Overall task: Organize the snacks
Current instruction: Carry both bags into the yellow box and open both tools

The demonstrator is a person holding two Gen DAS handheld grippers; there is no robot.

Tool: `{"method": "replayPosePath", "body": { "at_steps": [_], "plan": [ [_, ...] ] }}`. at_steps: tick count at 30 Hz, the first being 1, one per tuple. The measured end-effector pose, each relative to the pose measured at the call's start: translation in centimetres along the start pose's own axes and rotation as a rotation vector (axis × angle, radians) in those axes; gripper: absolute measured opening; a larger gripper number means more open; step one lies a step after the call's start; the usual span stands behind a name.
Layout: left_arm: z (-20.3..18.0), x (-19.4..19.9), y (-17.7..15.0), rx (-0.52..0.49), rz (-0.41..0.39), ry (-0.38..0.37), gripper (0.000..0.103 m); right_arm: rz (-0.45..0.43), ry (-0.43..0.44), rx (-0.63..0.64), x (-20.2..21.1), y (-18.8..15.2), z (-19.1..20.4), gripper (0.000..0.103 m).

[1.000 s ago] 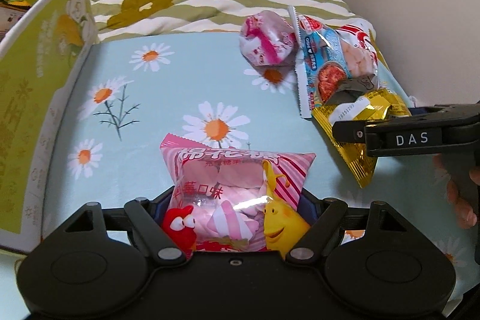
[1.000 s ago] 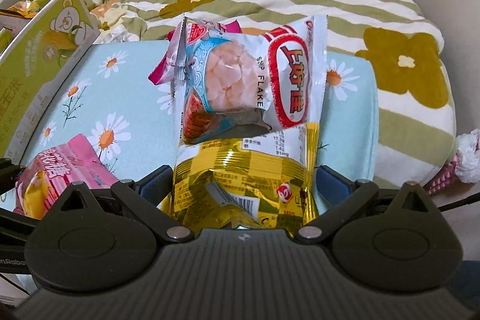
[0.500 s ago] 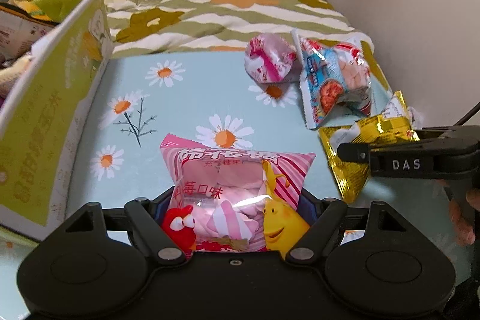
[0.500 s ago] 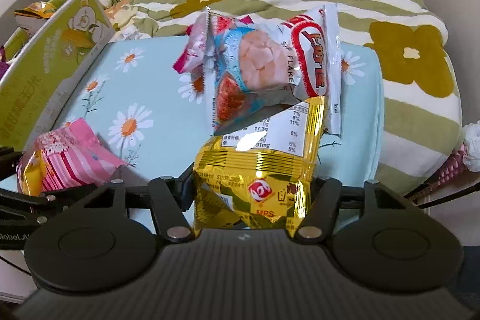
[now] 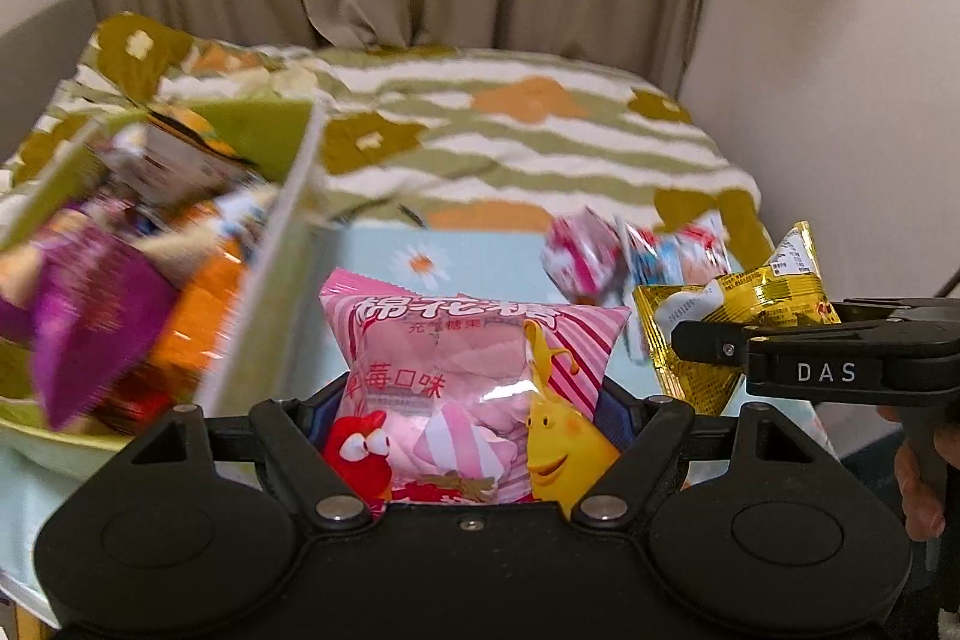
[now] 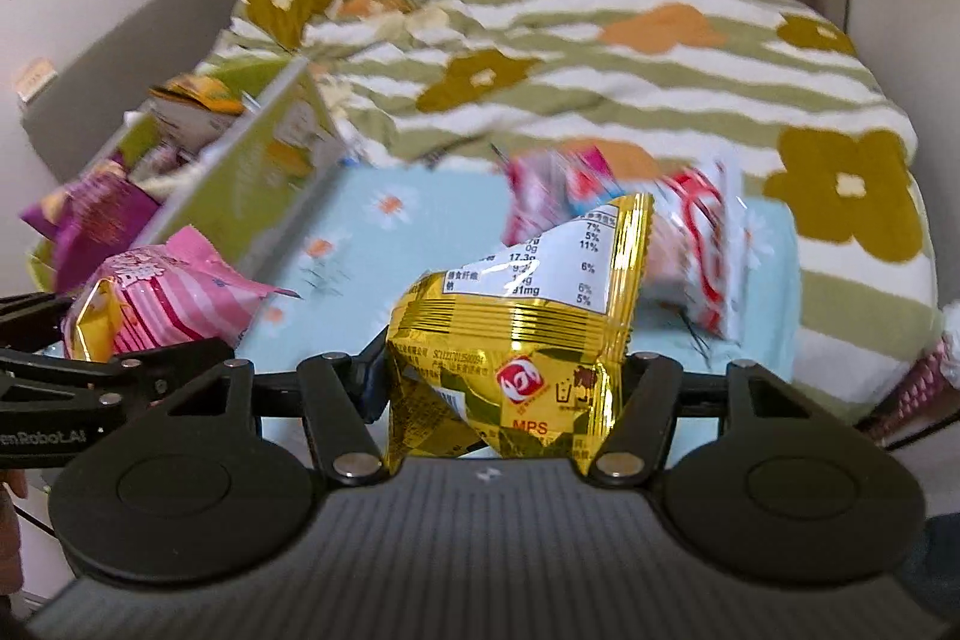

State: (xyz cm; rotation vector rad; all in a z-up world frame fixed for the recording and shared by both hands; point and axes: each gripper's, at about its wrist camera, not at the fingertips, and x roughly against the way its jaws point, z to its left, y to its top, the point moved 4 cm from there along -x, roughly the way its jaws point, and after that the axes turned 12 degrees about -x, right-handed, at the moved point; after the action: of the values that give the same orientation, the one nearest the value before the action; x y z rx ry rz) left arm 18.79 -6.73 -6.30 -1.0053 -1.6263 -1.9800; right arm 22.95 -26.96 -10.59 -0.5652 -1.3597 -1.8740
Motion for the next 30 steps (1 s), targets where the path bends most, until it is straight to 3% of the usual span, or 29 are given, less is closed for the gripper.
{"method": "replayPosePath", "body": {
  "at_steps": [7, 18, 23, 30],
  "plan": [
    [5.6, 4.5, 1.3, 0.022, -0.076, 0.075, 0.082, -0.053, 0.073, 0.034, 1.6, 2.5, 6.7, 0.077],
    [18.3, 9.1, 3.9, 0.054, -0.177, 0.173, 0.082, -0.129, 0.153, 0.041, 0.7, 6.1, 18.4, 0.077],
    [24.0, 8.2, 4.9, 0.062, -0.163, 0.157, 0.082, -0.154, 0.158, 0.042, -0.6, 7.7, 23.5, 0.077],
    [28.7, 4.0, 5.6, 0.029, -0.101, 0.061, 0.082, -0.152, 0.121, -0.02, -3.6, 8.4, 28.4, 0.077]
  ]
}}
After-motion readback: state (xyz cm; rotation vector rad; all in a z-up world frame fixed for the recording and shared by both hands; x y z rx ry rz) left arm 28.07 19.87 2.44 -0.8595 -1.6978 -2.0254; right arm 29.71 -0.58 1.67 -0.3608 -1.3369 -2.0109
